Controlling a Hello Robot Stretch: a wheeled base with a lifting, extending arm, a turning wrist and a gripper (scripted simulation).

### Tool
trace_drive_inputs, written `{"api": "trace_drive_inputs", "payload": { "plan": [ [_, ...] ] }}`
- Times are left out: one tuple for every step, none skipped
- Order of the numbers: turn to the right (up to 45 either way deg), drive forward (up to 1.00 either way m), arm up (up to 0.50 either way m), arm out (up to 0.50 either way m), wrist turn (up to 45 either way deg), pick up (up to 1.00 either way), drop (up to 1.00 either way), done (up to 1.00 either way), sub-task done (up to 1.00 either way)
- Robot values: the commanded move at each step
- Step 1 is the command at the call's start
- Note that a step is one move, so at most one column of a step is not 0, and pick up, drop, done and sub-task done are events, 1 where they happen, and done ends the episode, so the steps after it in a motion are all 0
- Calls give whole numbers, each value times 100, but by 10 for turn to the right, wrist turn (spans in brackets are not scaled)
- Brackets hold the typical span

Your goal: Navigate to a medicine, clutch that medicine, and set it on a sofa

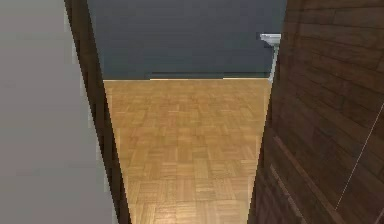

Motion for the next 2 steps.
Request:
{"api": "trace_drive_inputs", "payload": {
  "plan": [
    [30,0,0,0,0,0,0,0,0],
    [0,100,0,0,0,0,0,0,0]
  ]
}}
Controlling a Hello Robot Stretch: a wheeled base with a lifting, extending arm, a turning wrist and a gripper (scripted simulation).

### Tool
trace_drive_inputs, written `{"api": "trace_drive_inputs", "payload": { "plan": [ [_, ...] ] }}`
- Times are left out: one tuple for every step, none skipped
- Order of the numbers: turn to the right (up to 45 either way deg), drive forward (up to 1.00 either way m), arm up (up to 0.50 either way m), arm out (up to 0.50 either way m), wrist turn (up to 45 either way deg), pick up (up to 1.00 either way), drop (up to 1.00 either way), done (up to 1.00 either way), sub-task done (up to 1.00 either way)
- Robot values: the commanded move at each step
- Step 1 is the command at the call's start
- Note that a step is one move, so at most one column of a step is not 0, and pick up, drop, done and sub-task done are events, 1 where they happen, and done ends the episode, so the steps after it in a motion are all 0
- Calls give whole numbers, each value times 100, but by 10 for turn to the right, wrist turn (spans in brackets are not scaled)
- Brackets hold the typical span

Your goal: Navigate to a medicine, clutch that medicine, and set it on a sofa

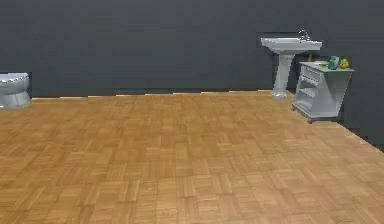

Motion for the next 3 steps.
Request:
{"api": "trace_drive_inputs", "payload": {
  "plan": [
    [180,0,0,0,0,0,0,0,0],
    [0,15,0,0,0,0,0,0,0],
    [90,0,0,0,0,0,0,0,0]
  ]
}}
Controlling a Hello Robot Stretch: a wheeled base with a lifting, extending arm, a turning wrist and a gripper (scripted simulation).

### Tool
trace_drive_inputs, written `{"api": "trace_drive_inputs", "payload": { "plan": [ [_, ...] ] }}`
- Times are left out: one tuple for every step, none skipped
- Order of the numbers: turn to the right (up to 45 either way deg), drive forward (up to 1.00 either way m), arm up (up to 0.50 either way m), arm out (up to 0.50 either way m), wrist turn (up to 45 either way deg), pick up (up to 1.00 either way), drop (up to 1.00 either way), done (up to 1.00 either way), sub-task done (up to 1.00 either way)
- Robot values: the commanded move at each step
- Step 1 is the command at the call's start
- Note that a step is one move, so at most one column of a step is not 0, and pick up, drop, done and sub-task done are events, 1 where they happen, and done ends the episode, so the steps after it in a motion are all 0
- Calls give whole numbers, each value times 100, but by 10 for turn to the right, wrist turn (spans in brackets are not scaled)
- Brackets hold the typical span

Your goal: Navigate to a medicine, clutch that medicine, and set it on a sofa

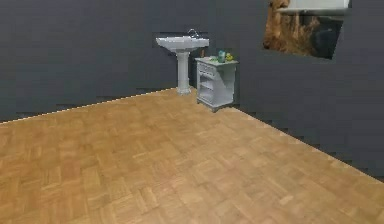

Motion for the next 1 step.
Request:
{"api": "trace_drive_inputs", "payload": {
  "plan": [
    [0,45,0,0,0,0,0,0,0]
  ]
}}
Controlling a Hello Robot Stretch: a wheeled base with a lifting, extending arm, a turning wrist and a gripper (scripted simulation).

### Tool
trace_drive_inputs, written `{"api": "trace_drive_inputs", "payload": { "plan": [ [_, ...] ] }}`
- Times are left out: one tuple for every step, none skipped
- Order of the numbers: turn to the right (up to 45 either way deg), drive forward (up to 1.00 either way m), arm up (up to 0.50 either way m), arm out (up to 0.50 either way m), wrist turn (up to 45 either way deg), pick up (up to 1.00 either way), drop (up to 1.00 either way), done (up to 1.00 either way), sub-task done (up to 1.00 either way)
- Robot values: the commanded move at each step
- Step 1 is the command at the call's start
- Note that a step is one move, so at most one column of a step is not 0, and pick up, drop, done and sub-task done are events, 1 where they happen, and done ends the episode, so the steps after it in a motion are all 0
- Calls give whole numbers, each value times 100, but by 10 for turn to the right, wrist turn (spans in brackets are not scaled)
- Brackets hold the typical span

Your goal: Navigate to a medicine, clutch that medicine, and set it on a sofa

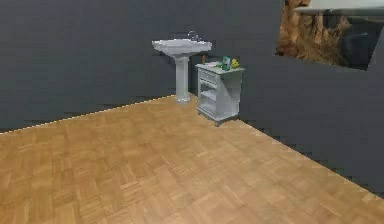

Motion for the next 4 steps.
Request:
{"api": "trace_drive_inputs", "payload": {
  "plan": [
    [180,0,0,0,0,0,0,0,0],
    [0,100,0,0,0,0,0,0,0],
    [0,90,0,0,0,0,0,0,0],
    [-450,0,0,0,0,0,0,0,0]
  ]
}}
